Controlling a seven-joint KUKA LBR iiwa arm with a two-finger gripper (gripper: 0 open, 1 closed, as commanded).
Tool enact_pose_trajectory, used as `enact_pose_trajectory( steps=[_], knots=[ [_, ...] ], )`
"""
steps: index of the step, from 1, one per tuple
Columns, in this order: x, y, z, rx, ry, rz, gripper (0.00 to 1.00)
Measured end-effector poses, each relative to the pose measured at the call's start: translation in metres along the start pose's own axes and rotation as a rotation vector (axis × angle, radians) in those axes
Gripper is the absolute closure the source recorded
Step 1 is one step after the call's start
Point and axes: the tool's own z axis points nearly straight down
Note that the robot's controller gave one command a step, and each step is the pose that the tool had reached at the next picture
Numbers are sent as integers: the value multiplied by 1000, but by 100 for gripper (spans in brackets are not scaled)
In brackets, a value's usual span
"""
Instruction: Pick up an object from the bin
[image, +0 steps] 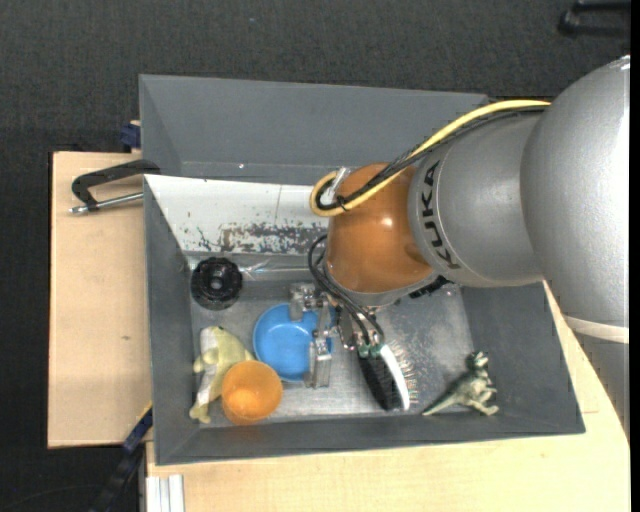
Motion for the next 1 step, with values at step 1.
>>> enact_pose_trajectory(
  steps=[1],
  knots=[
    [37,40,23,1,-7,18,0]
  ],
)
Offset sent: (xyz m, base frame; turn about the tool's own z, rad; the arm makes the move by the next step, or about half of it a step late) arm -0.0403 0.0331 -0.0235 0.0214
